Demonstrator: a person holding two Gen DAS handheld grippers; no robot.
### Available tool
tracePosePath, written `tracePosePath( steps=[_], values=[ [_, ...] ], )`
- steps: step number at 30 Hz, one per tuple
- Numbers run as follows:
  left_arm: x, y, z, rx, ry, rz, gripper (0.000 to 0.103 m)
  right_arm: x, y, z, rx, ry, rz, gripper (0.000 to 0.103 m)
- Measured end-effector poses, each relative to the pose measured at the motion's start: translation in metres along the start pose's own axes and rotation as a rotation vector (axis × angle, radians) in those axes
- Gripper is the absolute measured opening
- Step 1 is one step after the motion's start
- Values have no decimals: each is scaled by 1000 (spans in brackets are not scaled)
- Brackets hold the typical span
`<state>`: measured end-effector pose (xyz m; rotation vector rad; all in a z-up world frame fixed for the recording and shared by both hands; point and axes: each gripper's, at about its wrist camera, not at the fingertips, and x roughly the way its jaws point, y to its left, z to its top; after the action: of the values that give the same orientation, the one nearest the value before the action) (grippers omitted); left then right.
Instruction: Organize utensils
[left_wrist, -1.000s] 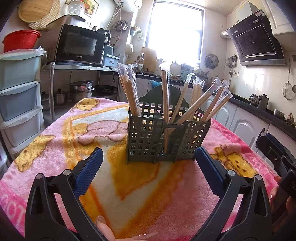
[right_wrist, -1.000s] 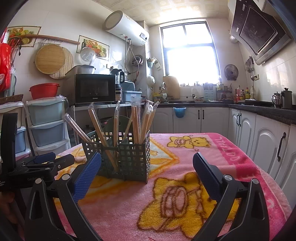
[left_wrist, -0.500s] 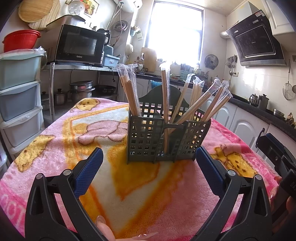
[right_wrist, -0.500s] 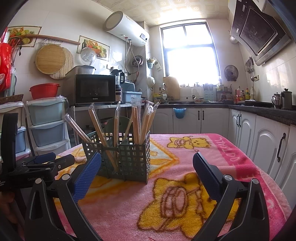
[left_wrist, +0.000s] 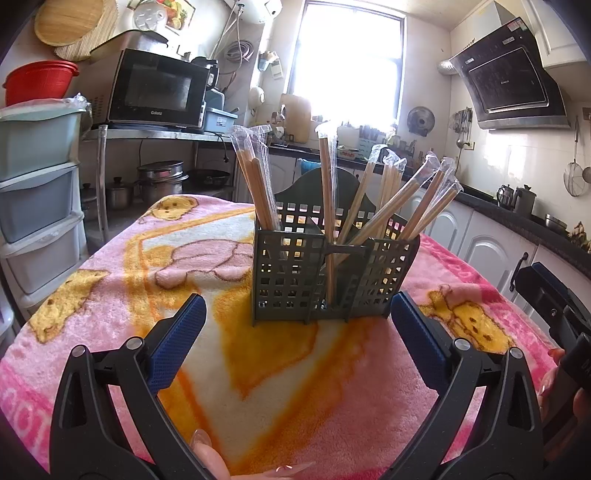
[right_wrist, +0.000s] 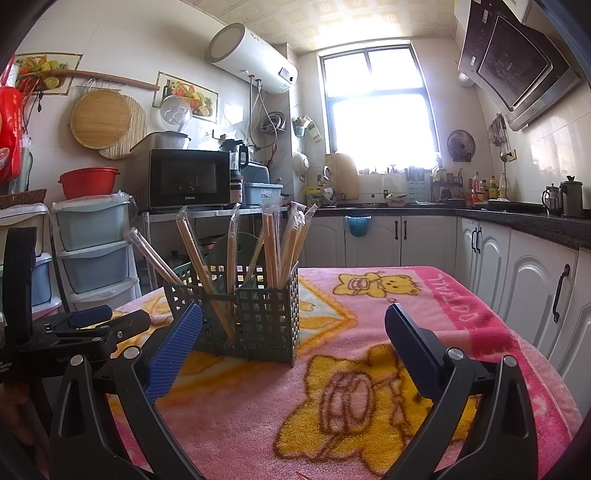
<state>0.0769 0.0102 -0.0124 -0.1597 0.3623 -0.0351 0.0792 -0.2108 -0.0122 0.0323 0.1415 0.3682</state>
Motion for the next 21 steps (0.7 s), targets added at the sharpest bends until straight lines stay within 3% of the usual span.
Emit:
tracePosePath(
  steps=[9,16,21],
  values=[
    [3,4,-1,-9,16,-11,93,-1,-4,5,10,11,-35,96],
    [3,22,7,-55,68,34,93,5,-35,13,68,77,-149,96],
    [17,75,26,-127,183,168,93,38,-85,17,89,236,-306,96]
  ],
)
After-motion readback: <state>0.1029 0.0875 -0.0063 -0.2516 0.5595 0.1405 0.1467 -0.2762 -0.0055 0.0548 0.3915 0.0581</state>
